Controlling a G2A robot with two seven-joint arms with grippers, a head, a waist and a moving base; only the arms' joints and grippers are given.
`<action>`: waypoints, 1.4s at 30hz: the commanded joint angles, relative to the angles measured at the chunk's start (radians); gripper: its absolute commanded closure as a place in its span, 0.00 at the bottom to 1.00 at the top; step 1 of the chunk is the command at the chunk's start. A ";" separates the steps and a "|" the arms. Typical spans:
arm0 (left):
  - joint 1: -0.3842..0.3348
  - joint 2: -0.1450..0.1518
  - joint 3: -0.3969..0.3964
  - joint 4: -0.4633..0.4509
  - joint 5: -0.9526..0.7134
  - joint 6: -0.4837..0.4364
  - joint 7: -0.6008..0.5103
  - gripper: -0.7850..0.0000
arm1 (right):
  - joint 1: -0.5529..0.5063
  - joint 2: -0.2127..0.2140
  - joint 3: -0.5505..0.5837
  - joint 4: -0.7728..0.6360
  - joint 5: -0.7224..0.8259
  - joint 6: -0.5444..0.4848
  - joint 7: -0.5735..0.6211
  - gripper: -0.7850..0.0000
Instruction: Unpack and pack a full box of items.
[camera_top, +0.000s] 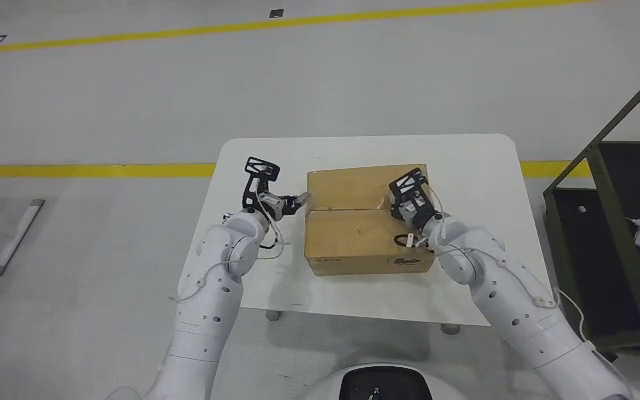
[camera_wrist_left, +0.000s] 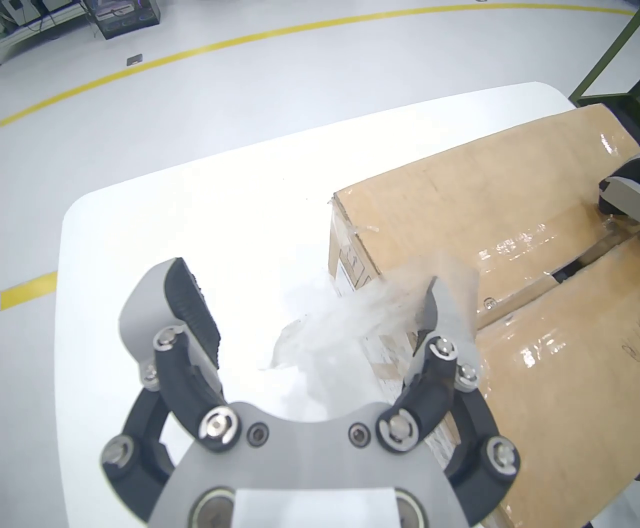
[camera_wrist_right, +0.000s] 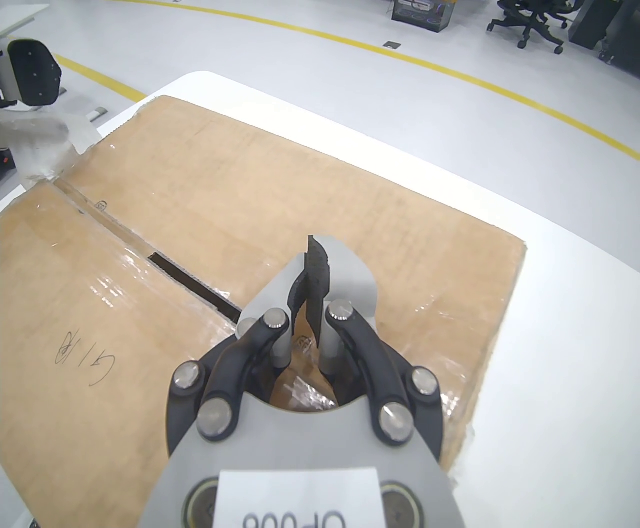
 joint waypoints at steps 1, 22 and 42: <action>-0.009 -0.002 0.023 0.002 0.060 0.024 0.001 0.00 | -0.003 -0.001 0.000 -0.001 -0.001 0.000 0.000 1.00; -0.077 -0.028 0.056 -0.071 -0.022 0.043 0.038 0.00 | -0.055 0.000 0.054 -0.047 0.042 0.012 0.005 1.00; -0.161 -0.085 0.268 -0.087 -0.009 -0.021 0.037 0.00 | -0.260 0.065 0.501 -0.281 0.224 0.008 0.037 1.00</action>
